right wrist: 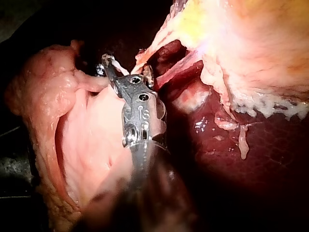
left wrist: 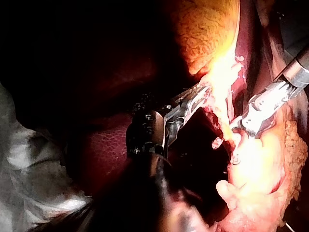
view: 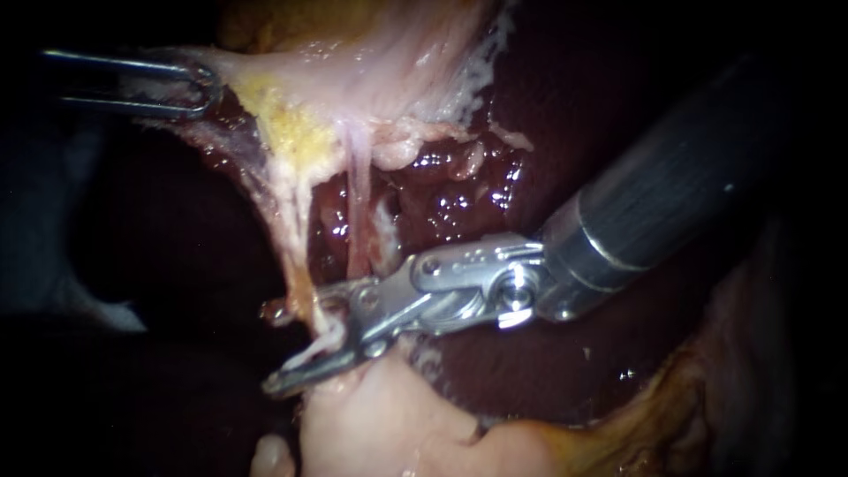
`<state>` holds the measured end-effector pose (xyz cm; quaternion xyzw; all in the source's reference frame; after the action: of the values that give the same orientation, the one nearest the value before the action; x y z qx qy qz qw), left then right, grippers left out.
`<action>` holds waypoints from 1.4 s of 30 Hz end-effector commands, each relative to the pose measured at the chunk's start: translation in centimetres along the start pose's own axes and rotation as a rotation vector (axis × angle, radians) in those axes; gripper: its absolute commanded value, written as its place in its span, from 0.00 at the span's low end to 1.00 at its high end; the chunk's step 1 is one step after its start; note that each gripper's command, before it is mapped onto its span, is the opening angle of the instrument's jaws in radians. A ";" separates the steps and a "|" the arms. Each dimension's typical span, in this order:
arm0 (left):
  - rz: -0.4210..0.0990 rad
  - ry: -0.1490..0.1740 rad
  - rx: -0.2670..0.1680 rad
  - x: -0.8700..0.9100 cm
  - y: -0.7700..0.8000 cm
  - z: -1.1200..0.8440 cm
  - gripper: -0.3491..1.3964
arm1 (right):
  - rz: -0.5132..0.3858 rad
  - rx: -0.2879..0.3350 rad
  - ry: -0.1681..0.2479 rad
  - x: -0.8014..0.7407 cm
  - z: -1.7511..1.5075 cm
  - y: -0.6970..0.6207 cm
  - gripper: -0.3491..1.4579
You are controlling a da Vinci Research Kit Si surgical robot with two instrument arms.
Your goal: Clipping first clip left tube
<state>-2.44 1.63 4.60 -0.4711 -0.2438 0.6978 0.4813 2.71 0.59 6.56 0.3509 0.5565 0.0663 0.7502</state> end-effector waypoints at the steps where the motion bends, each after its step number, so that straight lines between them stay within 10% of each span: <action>1: 0.000 0.000 0.000 0.00 0.00 0.00 0.00 | 0.011 0.002 -0.003 0.01 0.01 -0.01 0.45; 18: 0.000 0.000 0.000 0.00 0.00 -0.01 0.00 | 0.075 0.042 -0.010 0.23 0.31 -0.47 0.43; 42: 0.000 -0.001 -0.001 0.00 0.00 -0.01 0.00 | 0.199 0.027 -0.021 0.28 0.17 -0.43 0.00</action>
<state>-2.43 1.62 4.60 -0.4712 -0.2442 0.6980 0.4808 2.82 0.33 6.12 0.4189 0.5046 0.1347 0.7428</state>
